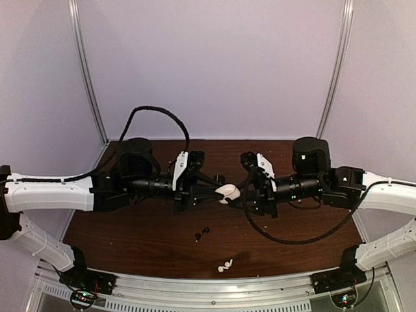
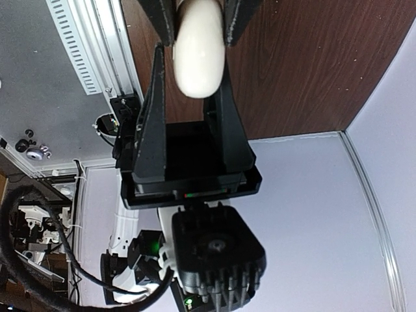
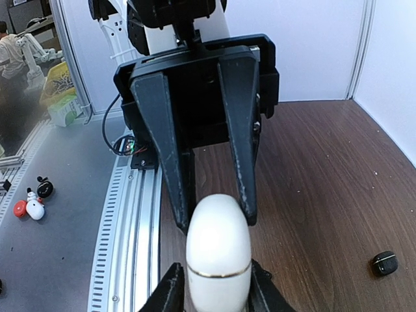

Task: Insert the wireless bluetooth earbuds into the charging case
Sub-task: Pass from the right arm to the left, then pass from the left arm to the right

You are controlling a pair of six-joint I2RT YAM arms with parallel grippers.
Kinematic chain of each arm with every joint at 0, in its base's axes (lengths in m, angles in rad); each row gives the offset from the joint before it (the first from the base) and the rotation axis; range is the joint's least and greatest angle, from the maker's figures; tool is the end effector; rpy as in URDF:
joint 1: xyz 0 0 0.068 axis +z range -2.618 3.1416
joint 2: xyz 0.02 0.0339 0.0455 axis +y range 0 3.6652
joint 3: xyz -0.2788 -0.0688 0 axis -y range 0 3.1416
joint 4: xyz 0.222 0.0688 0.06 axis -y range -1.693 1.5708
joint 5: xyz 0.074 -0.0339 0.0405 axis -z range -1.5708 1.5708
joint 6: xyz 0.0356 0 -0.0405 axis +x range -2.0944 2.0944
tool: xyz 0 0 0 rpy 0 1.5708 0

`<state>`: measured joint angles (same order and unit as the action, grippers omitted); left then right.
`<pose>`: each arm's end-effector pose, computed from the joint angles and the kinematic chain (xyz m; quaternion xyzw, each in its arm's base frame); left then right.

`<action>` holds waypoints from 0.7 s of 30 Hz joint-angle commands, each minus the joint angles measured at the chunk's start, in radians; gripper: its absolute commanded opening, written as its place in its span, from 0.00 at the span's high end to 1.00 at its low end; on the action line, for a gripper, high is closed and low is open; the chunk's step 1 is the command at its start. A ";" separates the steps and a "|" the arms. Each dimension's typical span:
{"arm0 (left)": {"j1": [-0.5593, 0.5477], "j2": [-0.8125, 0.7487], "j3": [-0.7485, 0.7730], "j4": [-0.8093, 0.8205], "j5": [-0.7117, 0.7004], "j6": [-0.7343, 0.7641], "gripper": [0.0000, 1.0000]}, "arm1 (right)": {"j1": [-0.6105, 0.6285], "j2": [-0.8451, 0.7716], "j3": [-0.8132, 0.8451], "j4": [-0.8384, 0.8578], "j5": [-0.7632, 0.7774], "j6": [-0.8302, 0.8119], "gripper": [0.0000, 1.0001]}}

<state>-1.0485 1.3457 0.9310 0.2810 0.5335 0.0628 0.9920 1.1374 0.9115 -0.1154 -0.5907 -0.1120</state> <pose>0.1284 -0.2594 0.3368 0.5305 0.5254 -0.4753 0.4656 0.1094 0.2036 0.3406 -0.5528 0.5774 0.4502 0.3979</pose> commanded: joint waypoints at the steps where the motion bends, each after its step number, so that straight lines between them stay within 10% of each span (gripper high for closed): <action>1: 0.014 -0.031 -0.009 0.078 0.034 -0.011 0.93 | 0.004 -0.026 0.000 0.022 0.011 0.018 0.66; 21: 0.013 -0.022 -0.013 0.101 0.052 -0.009 0.97 | 0.004 -0.005 0.004 0.088 -0.024 0.057 0.66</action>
<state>-1.0405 1.3361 0.9237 0.3141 0.5774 0.0605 0.9920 1.1305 0.9119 -0.0547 -0.6029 -0.0704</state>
